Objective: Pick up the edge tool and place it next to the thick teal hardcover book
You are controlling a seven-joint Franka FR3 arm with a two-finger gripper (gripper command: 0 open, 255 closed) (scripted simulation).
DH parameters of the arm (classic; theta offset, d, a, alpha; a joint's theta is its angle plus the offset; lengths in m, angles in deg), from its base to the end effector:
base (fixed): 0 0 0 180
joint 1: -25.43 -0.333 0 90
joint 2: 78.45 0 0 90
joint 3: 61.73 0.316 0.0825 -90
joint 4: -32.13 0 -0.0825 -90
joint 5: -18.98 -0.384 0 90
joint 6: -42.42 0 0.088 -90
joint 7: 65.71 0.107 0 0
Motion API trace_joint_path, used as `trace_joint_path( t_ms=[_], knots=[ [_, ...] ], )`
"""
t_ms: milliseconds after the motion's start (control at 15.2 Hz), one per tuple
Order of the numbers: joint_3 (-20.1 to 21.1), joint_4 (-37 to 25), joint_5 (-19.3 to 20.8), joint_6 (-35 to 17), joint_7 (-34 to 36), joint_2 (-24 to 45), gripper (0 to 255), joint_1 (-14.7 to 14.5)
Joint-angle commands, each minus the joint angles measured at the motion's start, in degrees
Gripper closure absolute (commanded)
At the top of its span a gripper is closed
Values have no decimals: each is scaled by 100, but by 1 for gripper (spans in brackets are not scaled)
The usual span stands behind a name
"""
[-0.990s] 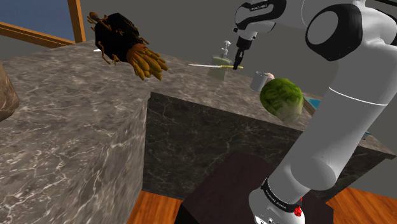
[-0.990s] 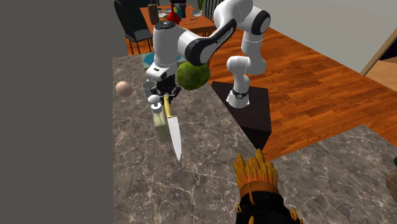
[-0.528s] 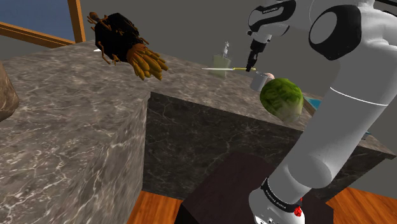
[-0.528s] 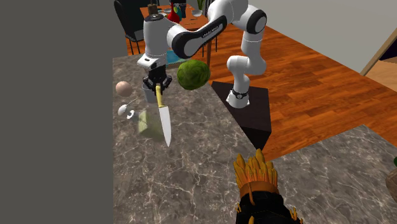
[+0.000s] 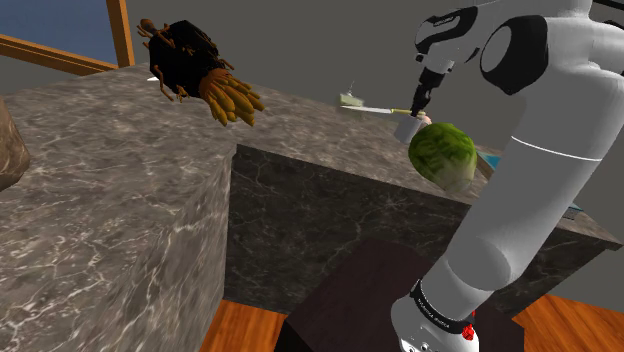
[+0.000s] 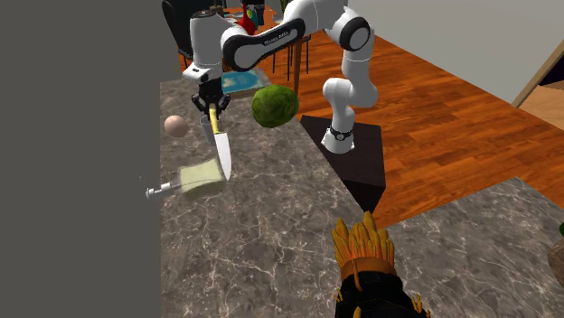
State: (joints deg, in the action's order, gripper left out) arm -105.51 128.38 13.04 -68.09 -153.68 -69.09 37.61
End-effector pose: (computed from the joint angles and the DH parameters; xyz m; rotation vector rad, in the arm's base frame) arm 0.3714 -0.4889 0.5344 2.9018 0.8075 0.0431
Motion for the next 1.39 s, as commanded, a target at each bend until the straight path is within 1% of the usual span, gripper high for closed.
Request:
trace_joint_path(
  t_ms=[0, 330, 660, 858, 1056, 1188, 1320],
  knots=[
    [-90, -99, -146, 14, -325, 145, 255, 221],
    [-237, -602, -637, 192, -1157, 649, 255, 883],
    [-246, -1339, -1181, 489, -1927, 1286, 255, 1727],
    [-197, -1920, -1512, 734, -2329, 1727, 255, 2310],
    [-91, -2640, -1826, 1034, -2660, 2212, 255, 2967],
    [1, -3231, -2035, 1277, -2835, 2576, 255, 3447],
    [119, -3965, -2244, 1574, -2958, 2993, 255, 3985]
  ],
)
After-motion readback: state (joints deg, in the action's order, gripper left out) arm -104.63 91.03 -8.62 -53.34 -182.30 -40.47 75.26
